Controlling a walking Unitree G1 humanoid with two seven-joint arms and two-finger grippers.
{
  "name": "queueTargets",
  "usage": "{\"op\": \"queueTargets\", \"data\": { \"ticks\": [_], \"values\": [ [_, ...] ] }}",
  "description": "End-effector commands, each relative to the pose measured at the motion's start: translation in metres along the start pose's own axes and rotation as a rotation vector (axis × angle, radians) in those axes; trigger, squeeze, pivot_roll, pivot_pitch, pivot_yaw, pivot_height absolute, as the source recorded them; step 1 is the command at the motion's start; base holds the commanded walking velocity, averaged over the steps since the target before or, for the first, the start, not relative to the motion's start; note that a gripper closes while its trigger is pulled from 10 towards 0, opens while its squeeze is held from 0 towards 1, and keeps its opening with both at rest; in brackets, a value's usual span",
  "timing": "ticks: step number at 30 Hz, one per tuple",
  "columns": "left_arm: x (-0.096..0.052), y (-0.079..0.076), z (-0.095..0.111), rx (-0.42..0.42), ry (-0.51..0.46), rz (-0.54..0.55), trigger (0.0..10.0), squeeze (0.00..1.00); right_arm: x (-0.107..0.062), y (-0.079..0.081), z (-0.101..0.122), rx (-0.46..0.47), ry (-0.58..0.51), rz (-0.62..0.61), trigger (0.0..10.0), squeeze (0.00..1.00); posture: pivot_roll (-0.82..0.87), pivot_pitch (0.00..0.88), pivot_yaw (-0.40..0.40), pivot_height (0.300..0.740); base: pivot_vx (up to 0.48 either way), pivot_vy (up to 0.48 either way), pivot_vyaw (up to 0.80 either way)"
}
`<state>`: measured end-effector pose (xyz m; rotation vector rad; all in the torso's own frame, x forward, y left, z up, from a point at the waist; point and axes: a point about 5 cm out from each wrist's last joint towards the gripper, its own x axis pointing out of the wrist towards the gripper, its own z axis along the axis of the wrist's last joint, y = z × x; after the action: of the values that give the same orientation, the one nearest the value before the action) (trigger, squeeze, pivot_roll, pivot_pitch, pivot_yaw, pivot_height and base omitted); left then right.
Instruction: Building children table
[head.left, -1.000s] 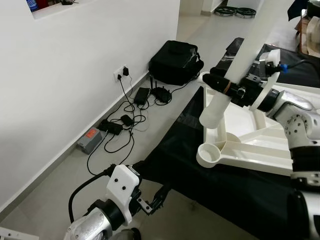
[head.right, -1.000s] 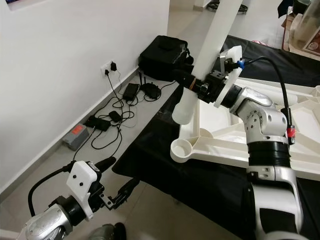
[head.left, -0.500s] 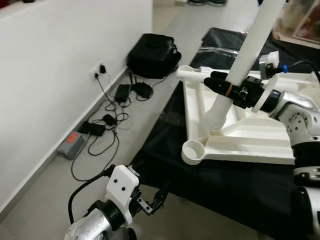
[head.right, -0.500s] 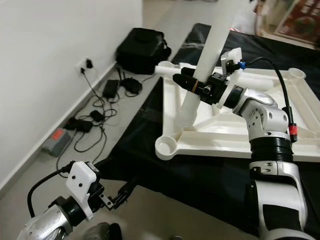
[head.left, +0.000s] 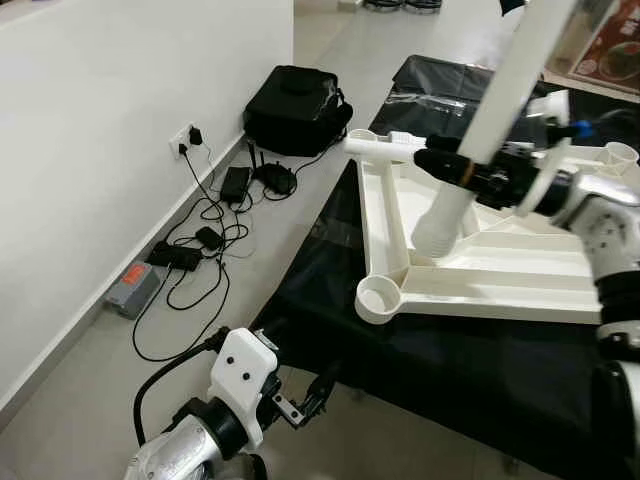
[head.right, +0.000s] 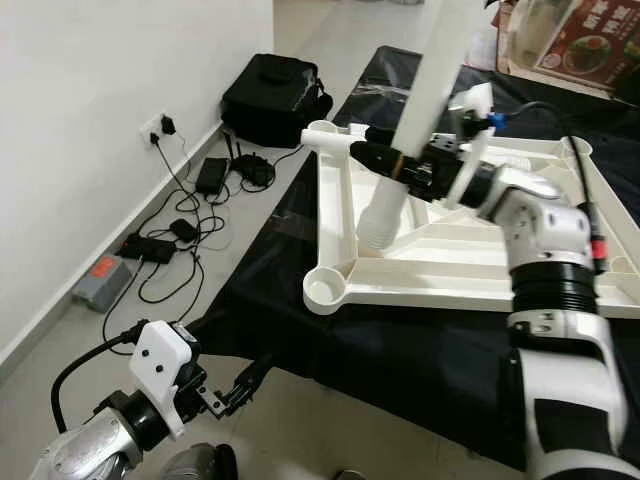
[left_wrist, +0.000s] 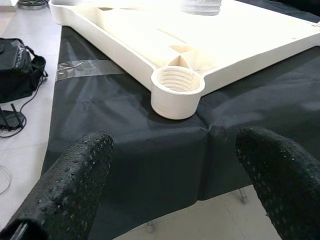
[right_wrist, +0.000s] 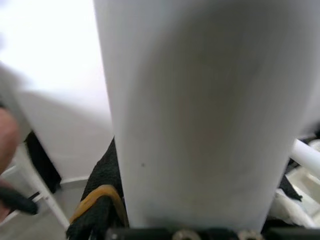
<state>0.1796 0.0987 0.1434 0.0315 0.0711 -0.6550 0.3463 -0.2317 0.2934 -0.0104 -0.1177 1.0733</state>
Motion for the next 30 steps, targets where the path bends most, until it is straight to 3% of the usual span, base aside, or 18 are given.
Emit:
{"op": "queueTargets", "data": {
  "ticks": [1, 6, 12, 13, 21, 25, 30],
  "values": [
    [-0.002, -0.002, 0.001, -0.012, 0.001, -0.001, 10.0, 0.0, -0.001, 0.004, 0.0, 0.0, 0.006, 0.047, 10.0, 0.0, 0.15, 0.218, -0.048, 0.74, 0.0, 0.0, 0.0],
    [-0.003, -0.004, 0.001, -0.017, 0.001, -0.003, 10.0, 0.0, 0.011, 0.014, 0.005, -0.016, 0.007, 0.177, 10.0, 0.0, 0.14, 0.231, -0.049, 0.74, 0.0, 0.0, 0.0],
    [-0.003, -0.005, 0.003, -0.023, -0.003, -0.007, 10.0, 0.0, 0.027, 0.02, 0.005, -0.009, -0.036, 0.23, 10.0, 0.0, 0.15, 0.243, -0.048, 0.74, 0.0, 0.0, 0.0],
    [-0.003, -0.007, 0.005, -0.029, -0.006, -0.011, 10.0, 0.0, 0.035, 0.024, -0.001, -0.005, -0.058, 0.255, 10.0, 0.0, 0.15, 0.247, -0.05, 0.74, 0.0, 0.0, 0.0],
    [-0.009, -0.009, 0.008, -0.043, 0.001, -0.01, 10.0, 0.0, 0.046, 0.047, -0.012, 0.007, -0.105, 0.415, 10.0, 0.0, 0.18, 0.278, -0.045, 0.74, 0.0, 0.0, 0.0],
    [-0.013, -0.011, 0.008, -0.048, 0.01, -0.016, 10.0, 0.0, 0.053, 0.066, -0.03, 0.006, -0.058, 0.504, 10.0, 0.0, 0.18, 0.285, -0.037, 0.74, 0.0, 0.0, 0.0],
    [-0.013, -0.011, 0.008, -0.048, 0.013, -0.019, 10.0, 0.0, 0.056, 0.07, -0.036, -0.003, -0.043, 0.515, 10.0, 0.0, 0.18, 0.282, -0.036, 0.74, 0.0, 0.0, 0.0]
  ]
}}
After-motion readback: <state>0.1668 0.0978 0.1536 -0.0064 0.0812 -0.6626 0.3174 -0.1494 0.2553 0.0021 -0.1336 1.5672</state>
